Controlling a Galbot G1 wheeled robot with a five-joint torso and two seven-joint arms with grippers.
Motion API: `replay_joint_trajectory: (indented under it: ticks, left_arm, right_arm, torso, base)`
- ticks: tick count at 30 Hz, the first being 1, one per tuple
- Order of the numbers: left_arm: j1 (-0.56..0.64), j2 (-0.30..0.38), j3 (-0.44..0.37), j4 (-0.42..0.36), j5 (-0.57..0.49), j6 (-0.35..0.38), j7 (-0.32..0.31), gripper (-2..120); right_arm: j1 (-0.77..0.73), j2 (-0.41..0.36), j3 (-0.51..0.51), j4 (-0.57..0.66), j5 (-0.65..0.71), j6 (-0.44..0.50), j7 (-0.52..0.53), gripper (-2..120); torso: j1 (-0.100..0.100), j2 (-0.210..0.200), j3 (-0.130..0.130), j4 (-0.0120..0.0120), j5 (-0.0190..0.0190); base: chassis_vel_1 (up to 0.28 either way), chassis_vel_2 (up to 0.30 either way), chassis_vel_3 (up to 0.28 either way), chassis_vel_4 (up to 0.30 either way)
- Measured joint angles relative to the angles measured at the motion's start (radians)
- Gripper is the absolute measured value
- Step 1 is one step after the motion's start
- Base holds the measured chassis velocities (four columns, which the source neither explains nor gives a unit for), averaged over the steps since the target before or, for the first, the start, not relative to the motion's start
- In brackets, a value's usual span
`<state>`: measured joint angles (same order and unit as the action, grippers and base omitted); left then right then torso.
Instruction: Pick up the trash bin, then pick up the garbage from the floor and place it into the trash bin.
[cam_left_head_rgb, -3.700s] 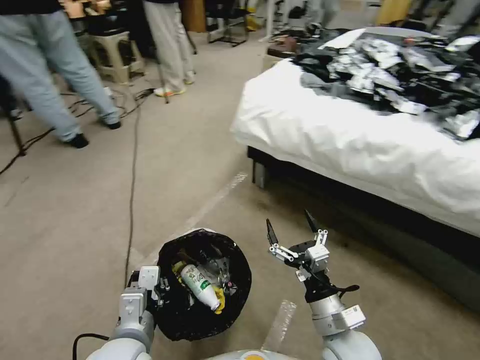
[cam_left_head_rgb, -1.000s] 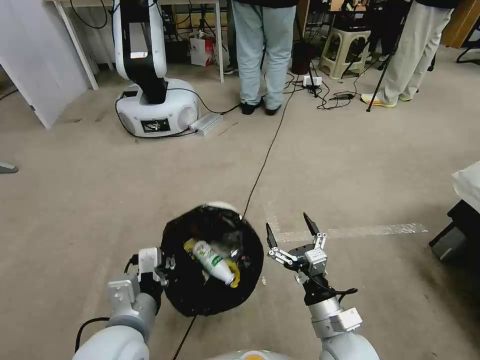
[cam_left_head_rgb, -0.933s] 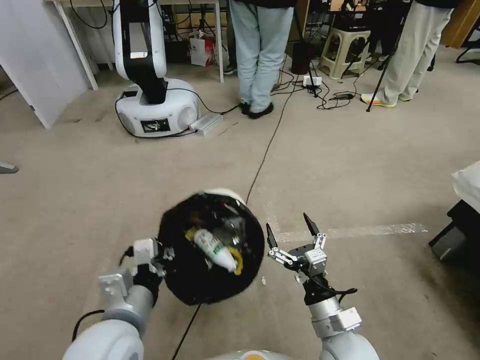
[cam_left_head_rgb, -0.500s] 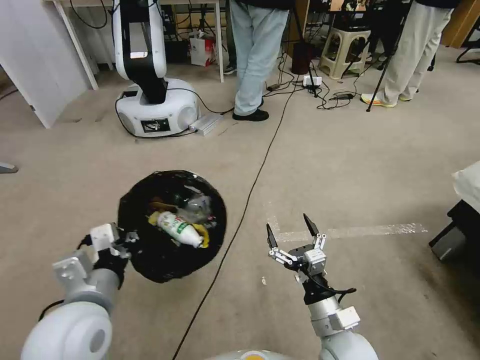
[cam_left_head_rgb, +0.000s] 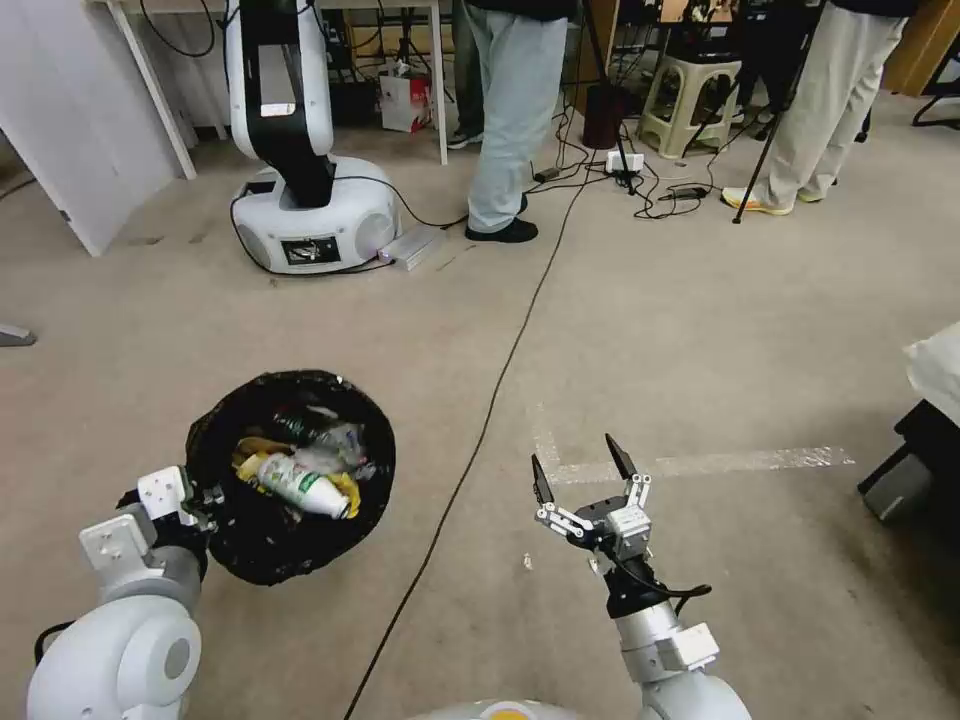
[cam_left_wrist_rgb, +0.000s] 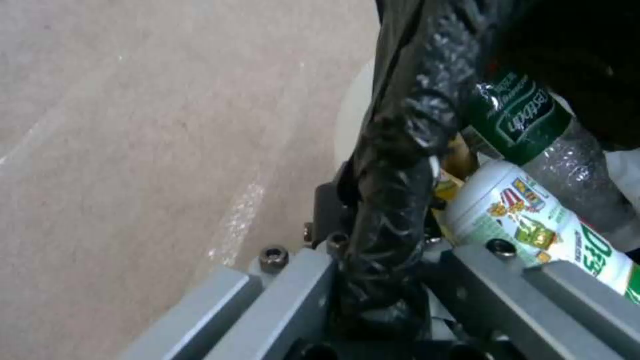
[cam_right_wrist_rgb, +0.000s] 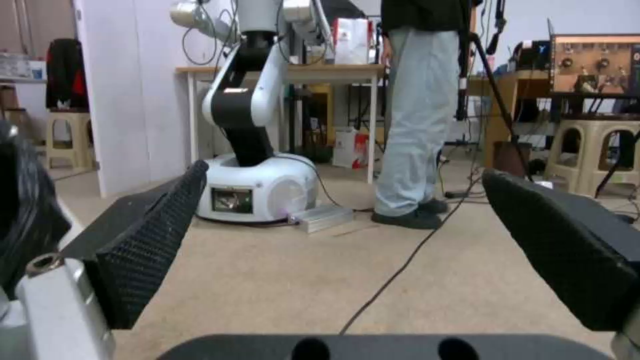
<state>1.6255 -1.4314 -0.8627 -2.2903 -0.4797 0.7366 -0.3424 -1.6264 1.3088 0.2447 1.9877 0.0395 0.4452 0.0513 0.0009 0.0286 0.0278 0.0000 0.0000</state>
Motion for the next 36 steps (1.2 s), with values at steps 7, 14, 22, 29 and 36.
replay_joint_trajectory:
  ticks: [7,14,22,29,36]
  left_arm:
    - [0.062,0.021,0.027,0.034,0.04,0.001,0.068,0]
    - [0.124,0.028,0.067,0.065,0.026,0.001,0.075,0]
    - [0.178,0.018,0.103,0.03,-0.007,0.0,0.046,0]
    - [0.185,0.011,0.129,0.042,-0.027,0.0,0.018,0]
    - [0.136,-0.001,0.159,0.08,-0.027,-0.001,0.007,0]
  right_arm:
    - [0.011,0.003,-0.004,-0.006,-0.002,0.0,-0.004,99]
    - [0.014,0.017,-0.006,-0.015,-0.009,0.005,-0.009,99]
    - [0.033,0.039,-0.014,-0.028,-0.019,0.01,-0.025,99]
    - [0.04,0.034,-0.005,-0.025,-0.001,-0.001,-0.027,99]
    - [0.019,0.029,0.005,-0.044,-0.001,0.019,-0.032,99]
  torso:
    - [0.0,0.0,0.0,-0.0001,0.0]
    - [0.0,0.0,0.0,0.0001,-0.0001]
    - [0.0,0.0,0.0,0.0,0.0001]
    - [0.0,0.0,0.0,0.0,-0.0002]
    - [0.0,0.0,0.0,0.0,0.0]
  base:
    - [0.0,0.0,0.0,0.0]
    - [0.0,0.0,0.0,0.0]
    - [0.0,0.0,0.0,0.0]
    - [0.0,0.0,0.0,0.0]
    - [0.0,0.0,0.0,0.0]
